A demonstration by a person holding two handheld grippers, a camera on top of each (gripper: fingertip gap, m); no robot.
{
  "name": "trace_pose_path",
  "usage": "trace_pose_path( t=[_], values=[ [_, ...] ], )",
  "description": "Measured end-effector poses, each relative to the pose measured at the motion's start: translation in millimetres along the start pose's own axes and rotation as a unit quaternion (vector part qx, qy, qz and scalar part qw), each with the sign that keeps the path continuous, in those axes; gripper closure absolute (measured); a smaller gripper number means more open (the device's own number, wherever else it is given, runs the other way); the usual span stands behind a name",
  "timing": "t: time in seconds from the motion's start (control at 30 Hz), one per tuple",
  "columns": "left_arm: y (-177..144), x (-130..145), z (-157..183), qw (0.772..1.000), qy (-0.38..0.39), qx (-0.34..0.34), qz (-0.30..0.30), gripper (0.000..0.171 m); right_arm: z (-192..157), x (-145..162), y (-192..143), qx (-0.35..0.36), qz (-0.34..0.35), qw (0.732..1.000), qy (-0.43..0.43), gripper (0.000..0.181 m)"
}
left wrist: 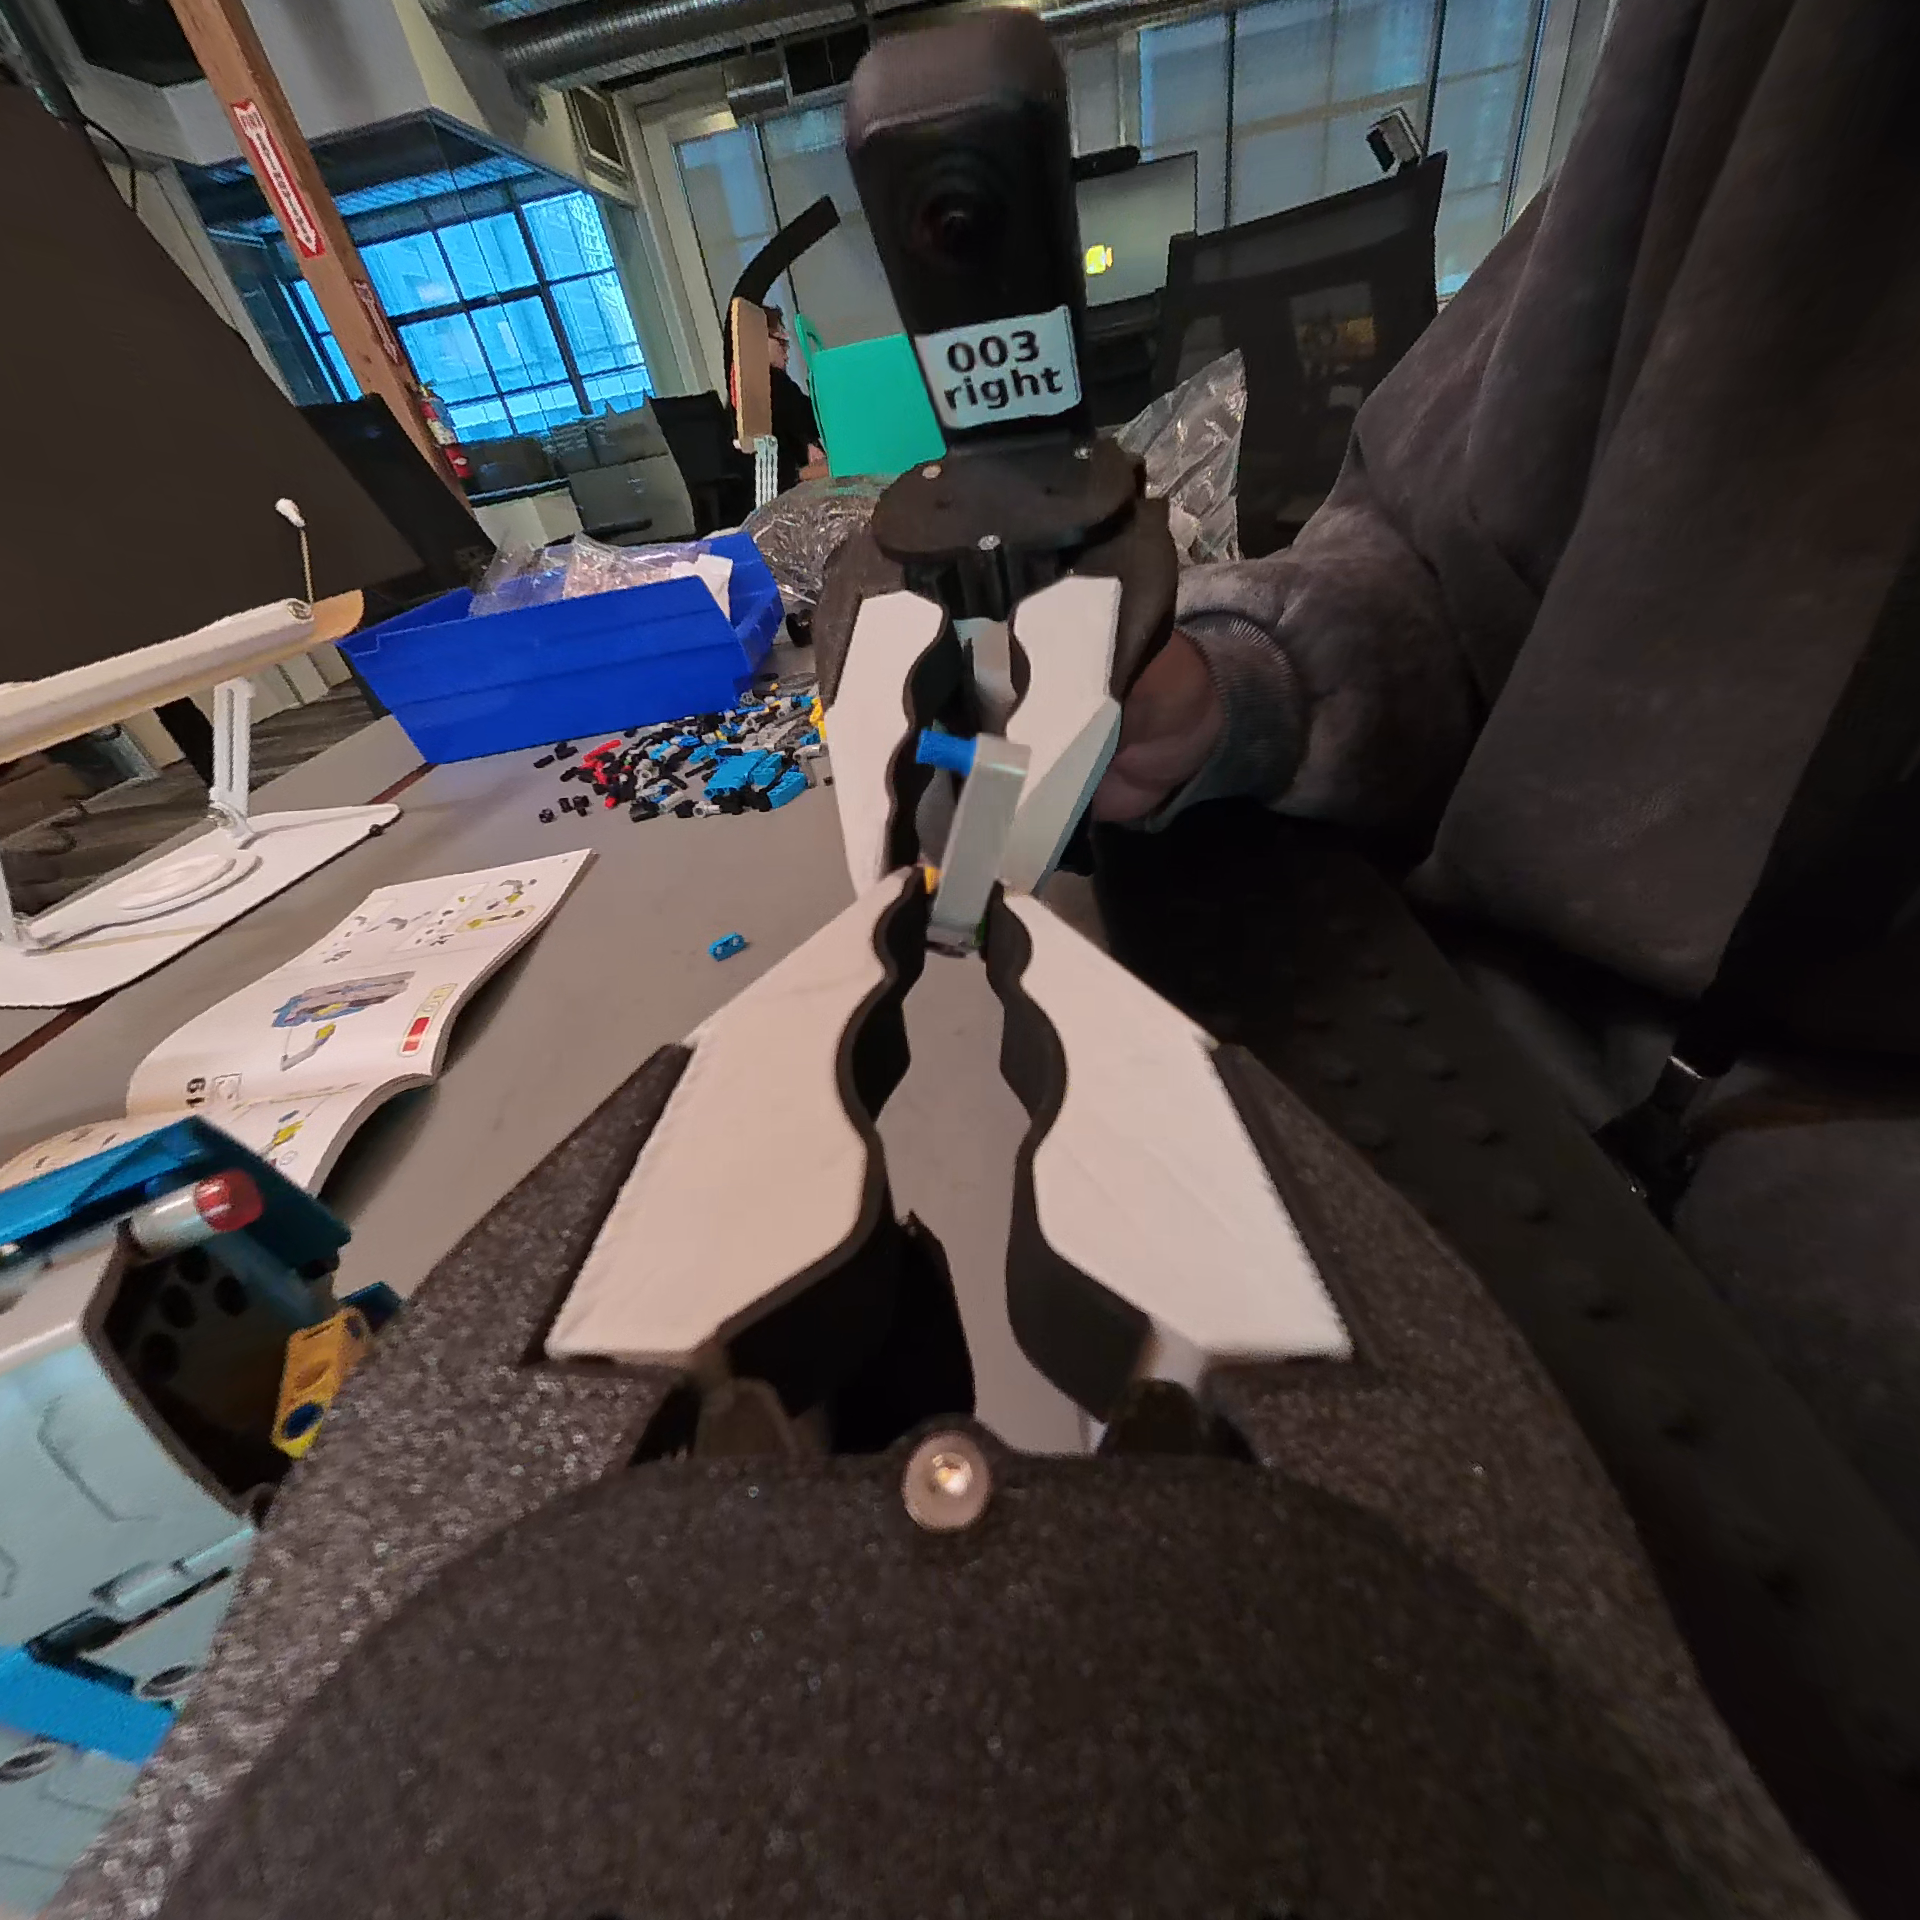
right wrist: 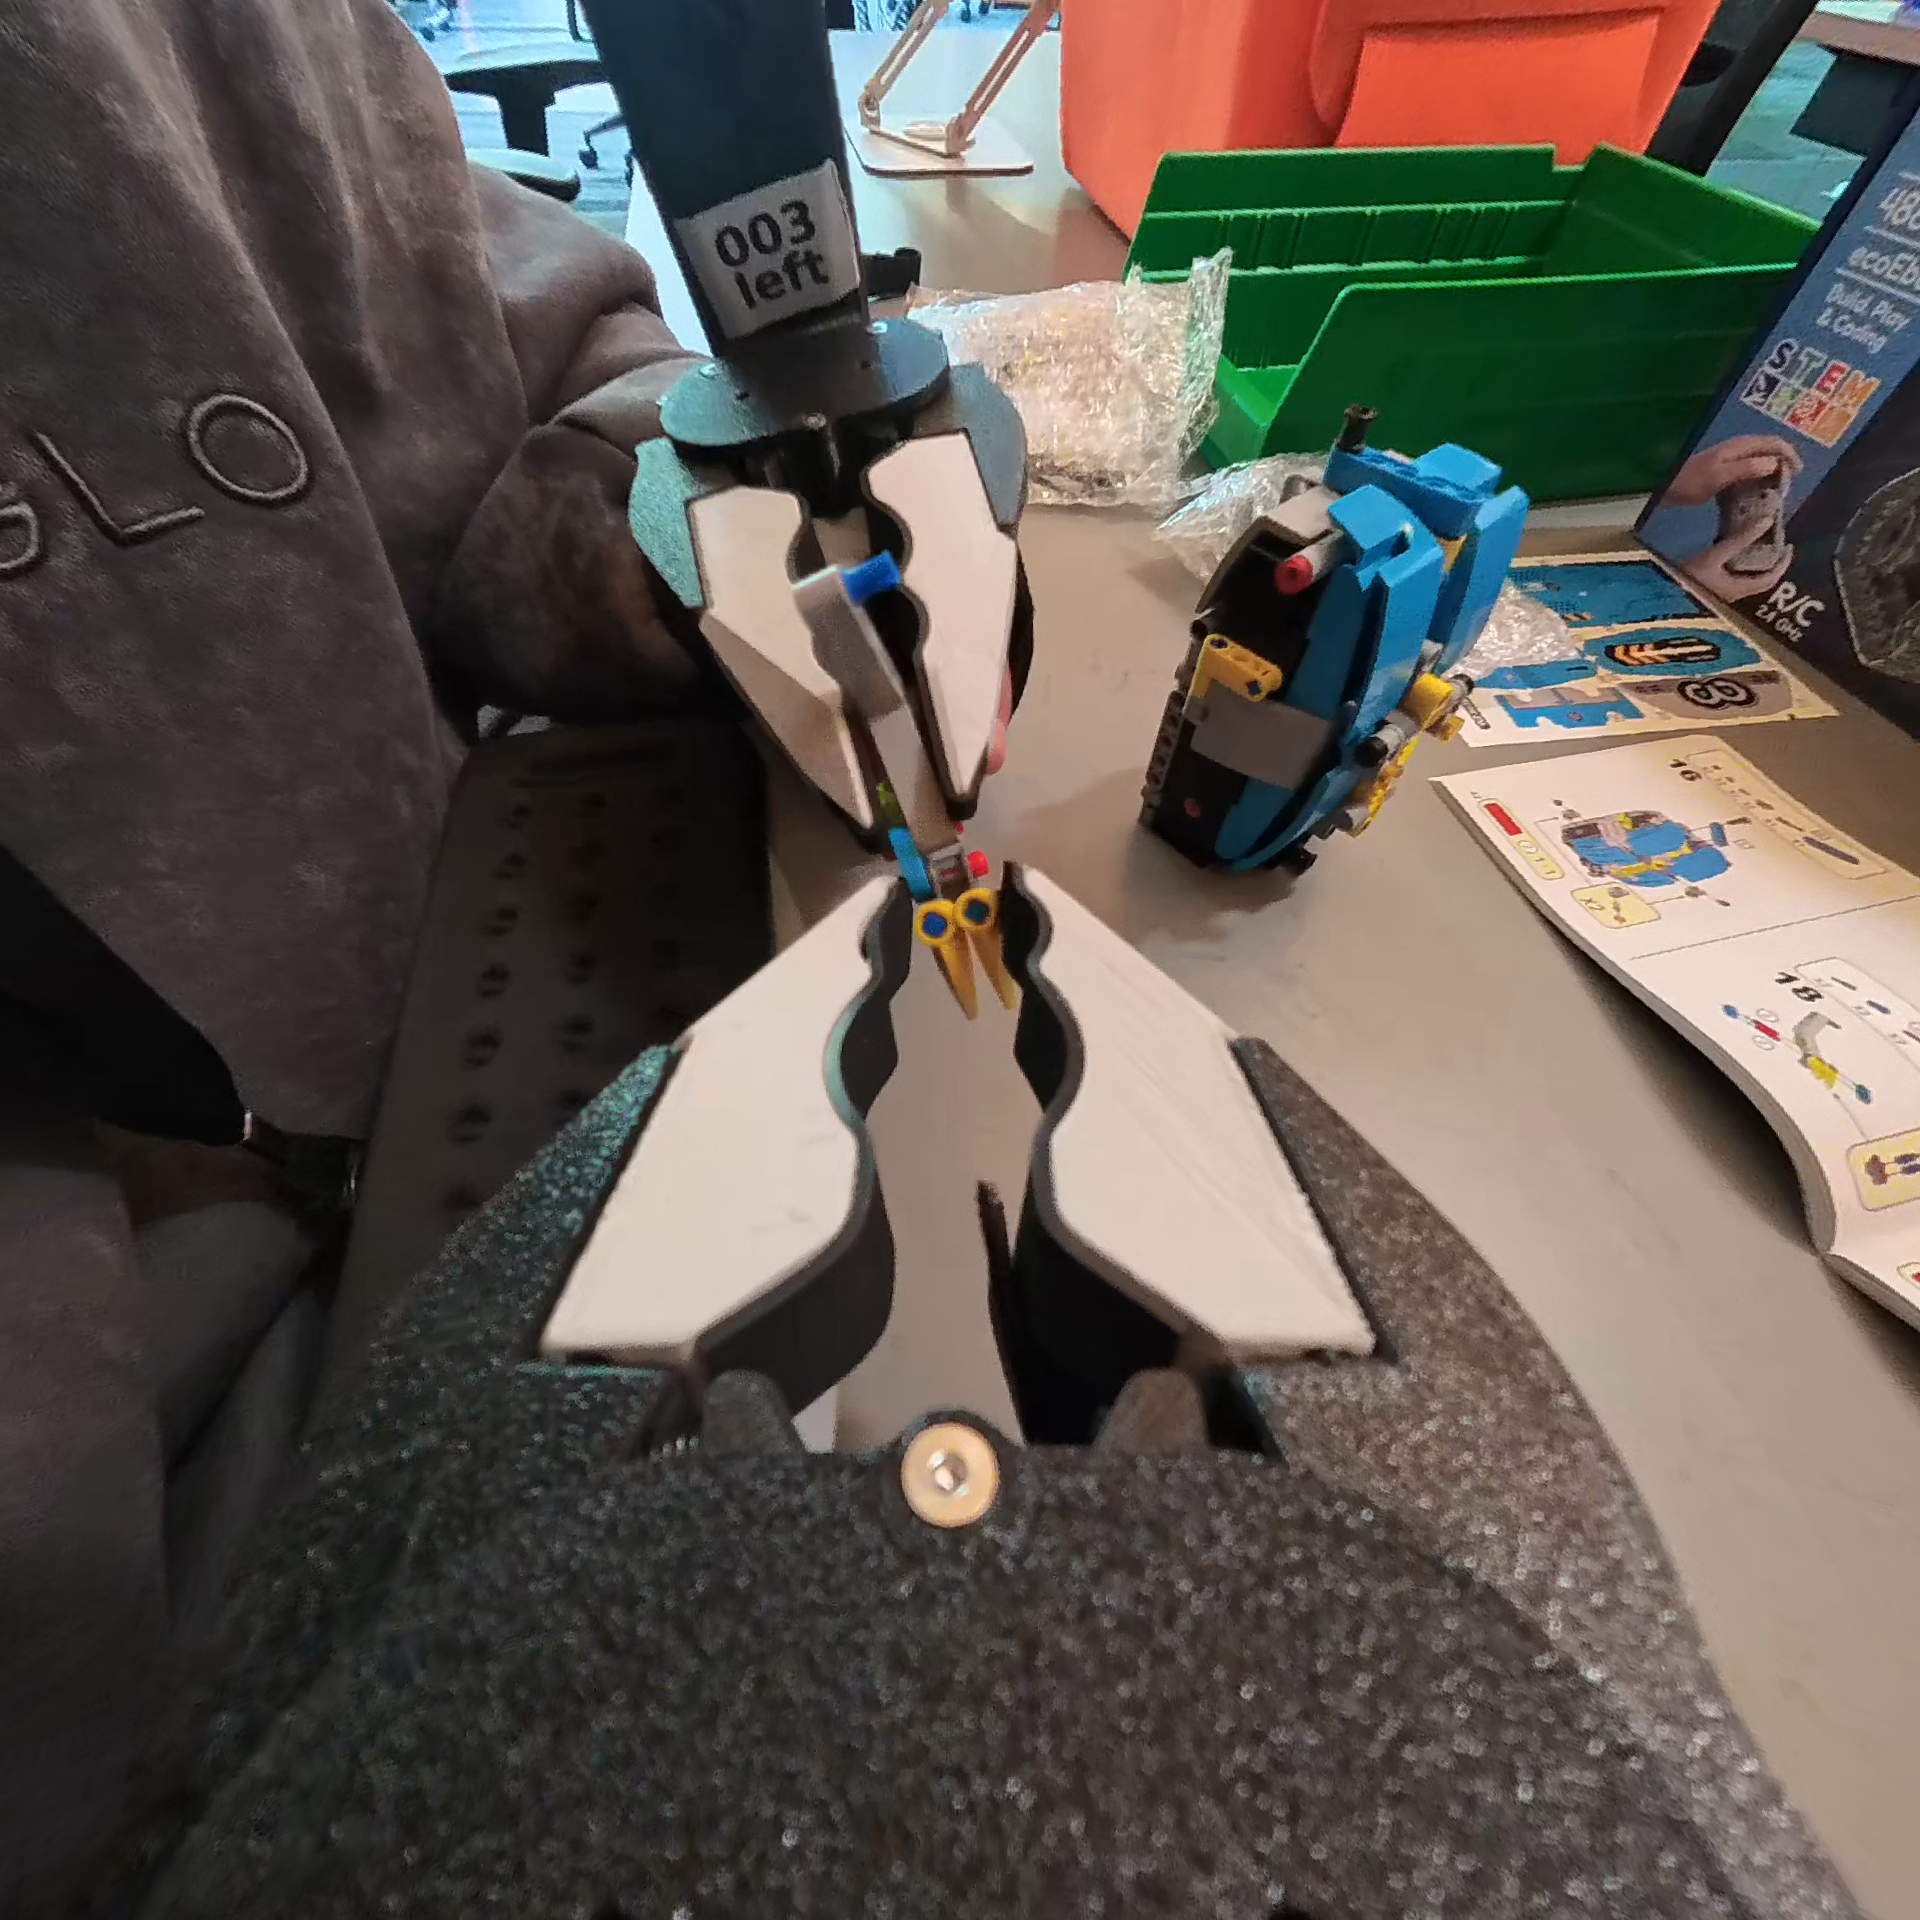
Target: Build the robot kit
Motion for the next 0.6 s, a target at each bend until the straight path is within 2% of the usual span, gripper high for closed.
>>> trace_pose_path(
  t=[0.13, 0.27, 0.37, 0.53, 0.6],
  values=[
    [0.5, 0.4, -0.8, 1.000, -0.008, 0.008, -0.002, 0.161, 0.3, 1.3, 1.2, -0.010, -0.005, 1.000, -0.002, 0.165],
    [4.1, 4.9, -1.4, 0.999, 0.008, 0.009, -0.035, 0.159, 4.0, 10.4, 2.7, -0.040, -0.026, 0.999, 0.002, 0.164],
    [1.5, 2.7, -1.6, 1.000, 0.011, 0.010, -0.019, 0.164, 5.3, 14.1, -0.8, -0.048, -0.044, 0.998, -0.001, 0.164],
    [1.9, 4.2, -4.9, 1.000, -0.008, 0.015, -0.025, 0.164, 7.7, 13.7, -2.5, -0.028, -0.044, 0.998, -0.019, 0.164],
    [0.3, 3.4, -8.9, 0.999, -0.027, 0.013, -0.018, 0.164, 8.6, 11.3, -3.6, -0.019, -0.025, 0.999, -0.022, 0.161]
  ],
)
Point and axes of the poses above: each gripper's, where its closed fingertips meet, y out along the fingers, x out of its underside, z = x × y across the jaws, the point moved 7 cm from there along -y, back along the fingers, and after that the axes turned 2 degrees about -z, right-handed, at the moved point
